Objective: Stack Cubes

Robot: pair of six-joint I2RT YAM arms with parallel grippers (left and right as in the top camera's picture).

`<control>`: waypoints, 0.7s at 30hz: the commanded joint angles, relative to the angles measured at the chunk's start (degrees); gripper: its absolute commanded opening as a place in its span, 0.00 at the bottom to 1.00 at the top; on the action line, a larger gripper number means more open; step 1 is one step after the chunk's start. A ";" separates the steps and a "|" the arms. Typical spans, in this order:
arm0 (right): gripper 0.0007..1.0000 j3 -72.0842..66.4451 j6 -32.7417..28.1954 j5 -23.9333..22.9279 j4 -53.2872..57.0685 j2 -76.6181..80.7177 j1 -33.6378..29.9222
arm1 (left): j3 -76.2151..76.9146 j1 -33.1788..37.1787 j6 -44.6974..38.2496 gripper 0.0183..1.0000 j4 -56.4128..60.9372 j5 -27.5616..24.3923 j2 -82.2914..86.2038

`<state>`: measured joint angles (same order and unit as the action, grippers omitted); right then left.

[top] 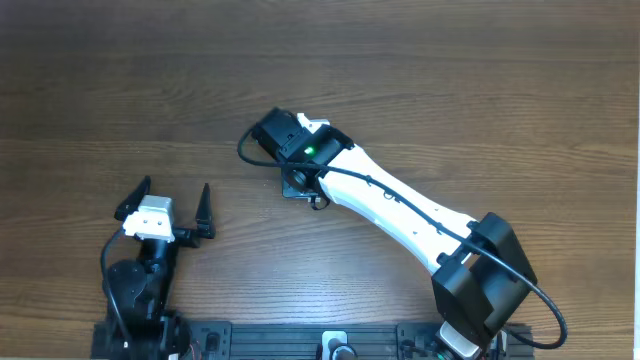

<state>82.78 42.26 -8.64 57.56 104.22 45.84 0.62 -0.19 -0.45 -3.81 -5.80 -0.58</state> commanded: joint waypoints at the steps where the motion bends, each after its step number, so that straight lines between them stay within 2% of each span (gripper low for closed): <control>1: 0.04 0.96 -0.39 -0.20 -0.48 0.92 -0.83 | -0.28 0.42 -0.83 1.00 -0.09 -0.15 0.42; 21: 0.04 0.96 -0.33 -0.22 -1.49 3.28 -1.05 | -0.28 0.42 -0.83 1.00 -0.09 -0.15 0.42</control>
<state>82.78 41.98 -8.64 56.27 107.11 45.50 0.62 -0.19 -0.45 -3.81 -5.80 -0.58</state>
